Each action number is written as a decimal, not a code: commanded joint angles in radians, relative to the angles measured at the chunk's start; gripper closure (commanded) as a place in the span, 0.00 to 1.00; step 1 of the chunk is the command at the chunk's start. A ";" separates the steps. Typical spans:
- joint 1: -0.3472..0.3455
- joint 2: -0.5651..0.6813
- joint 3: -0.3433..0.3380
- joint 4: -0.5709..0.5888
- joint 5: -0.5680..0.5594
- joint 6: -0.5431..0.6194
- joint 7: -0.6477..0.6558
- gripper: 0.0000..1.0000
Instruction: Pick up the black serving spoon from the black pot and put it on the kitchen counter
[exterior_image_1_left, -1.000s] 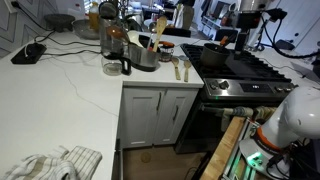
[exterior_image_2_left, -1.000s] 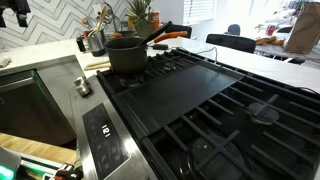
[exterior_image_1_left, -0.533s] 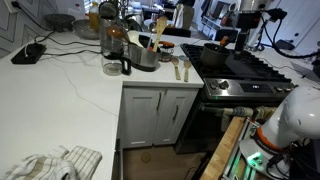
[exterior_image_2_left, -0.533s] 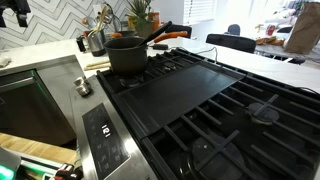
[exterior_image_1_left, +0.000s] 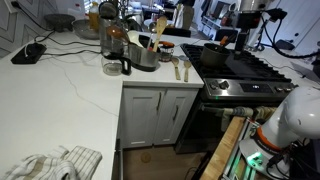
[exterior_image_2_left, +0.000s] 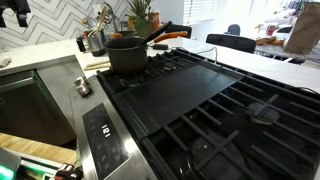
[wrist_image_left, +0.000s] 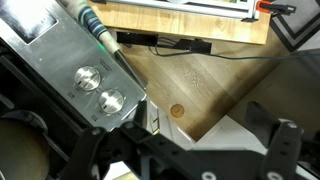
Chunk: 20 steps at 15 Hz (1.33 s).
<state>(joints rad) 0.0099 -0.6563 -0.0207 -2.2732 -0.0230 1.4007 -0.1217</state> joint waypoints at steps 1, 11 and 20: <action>0.006 0.001 -0.004 0.003 -0.002 -0.002 0.003 0.00; -0.187 -0.004 -0.107 -0.002 -0.107 0.193 0.187 0.00; -0.355 0.115 -0.172 0.021 -0.141 0.530 0.436 0.00</action>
<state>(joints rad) -0.3024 -0.6018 -0.1777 -2.2640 -0.1591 1.8469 0.2237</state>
